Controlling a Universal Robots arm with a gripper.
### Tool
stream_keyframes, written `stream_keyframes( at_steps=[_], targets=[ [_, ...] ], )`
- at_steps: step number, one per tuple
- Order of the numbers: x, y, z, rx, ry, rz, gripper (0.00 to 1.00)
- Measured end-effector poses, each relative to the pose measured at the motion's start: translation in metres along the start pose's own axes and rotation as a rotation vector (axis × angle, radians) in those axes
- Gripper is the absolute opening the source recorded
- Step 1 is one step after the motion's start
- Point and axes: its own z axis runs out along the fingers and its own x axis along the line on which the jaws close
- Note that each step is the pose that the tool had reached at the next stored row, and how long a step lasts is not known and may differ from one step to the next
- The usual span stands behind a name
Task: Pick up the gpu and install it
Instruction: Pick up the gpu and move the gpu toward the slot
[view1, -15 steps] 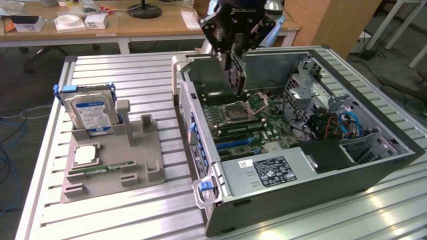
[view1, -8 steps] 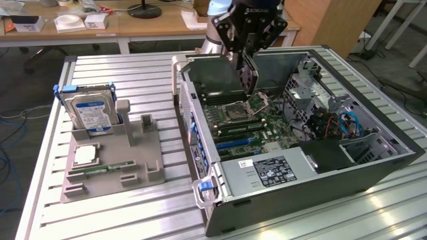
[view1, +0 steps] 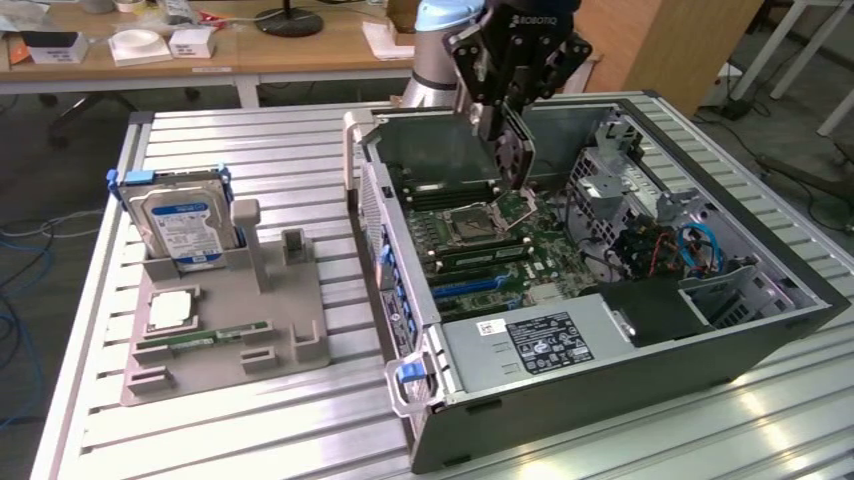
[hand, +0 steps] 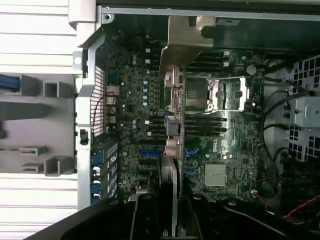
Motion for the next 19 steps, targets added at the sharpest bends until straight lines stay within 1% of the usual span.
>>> stream_keyframes(
  at_steps=[3,5,13,15,19],
  targets=[
    [-0.005,0.0,-0.0001,0.0006,0.0003,0.0,0.27],
    [-0.011,0.0,-0.0001,0.0005,0.0003,0.001,0.27],
    [-0.039,-0.0001,-0.0001,0.0005,0.0003,0.001,0.27],
    [-0.042,-0.0002,-0.0002,0.0004,0.0003,0.002,0.27],
    [-0.042,-0.0001,-0.0001,0.0003,0.0003,0.002,0.27]
  ],
)
